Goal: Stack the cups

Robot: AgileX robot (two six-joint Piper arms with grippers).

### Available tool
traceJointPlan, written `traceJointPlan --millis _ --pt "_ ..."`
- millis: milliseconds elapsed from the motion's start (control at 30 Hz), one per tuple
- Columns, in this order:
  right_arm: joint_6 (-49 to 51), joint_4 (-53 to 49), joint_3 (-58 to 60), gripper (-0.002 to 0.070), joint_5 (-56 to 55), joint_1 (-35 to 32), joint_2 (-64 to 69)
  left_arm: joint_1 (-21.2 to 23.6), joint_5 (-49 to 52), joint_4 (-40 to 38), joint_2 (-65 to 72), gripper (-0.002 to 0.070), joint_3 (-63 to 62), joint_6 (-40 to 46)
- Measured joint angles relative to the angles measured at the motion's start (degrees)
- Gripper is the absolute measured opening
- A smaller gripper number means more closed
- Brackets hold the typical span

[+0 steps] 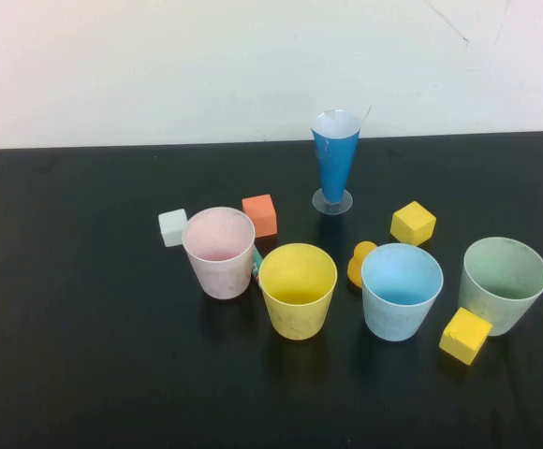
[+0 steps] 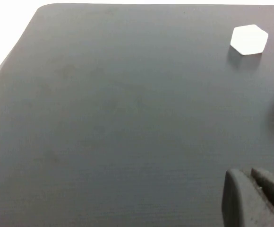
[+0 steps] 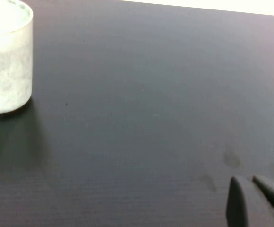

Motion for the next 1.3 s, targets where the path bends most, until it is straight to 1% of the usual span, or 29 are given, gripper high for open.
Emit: traceJointPlan --millis 700,867,1000,1067,1167,1300 --pt "0.0 0.0 0.0 -0.0001 0.0 0.0 0.0 0.0 -0.1 0.3 0.0 -0.0002 0.0 0.0" --pt "0.0 0.0 0.4 -0.0001 -2.4 0.0 0.0 0.0 -4.5 0.4 0.0 -0.0002 0.3 0.0" --pt "0.0 0.0 0.5 -0.0001 -10.2 0.0 0.0 0.0 -13.6 0.4 0.0 -0.0002 0.3 0.0" --pt "0.0 0.0 0.5 -0.0001 -16.2 0.0 0.0 0.0 -19.5 0.4 0.0 -0.0002 0.3 0.0" --pt "0.0 0.0 0.5 -0.0001 -26.6 0.0 0.0 0.0 -28.0 0.4 0.0 -0.0002 0.3 0.0" --pt "0.0 0.0 0.5 -0.0001 -46.1 0.0 0.0 0.0 -37.2 0.4 0.0 -0.0002 0.3 0.0"
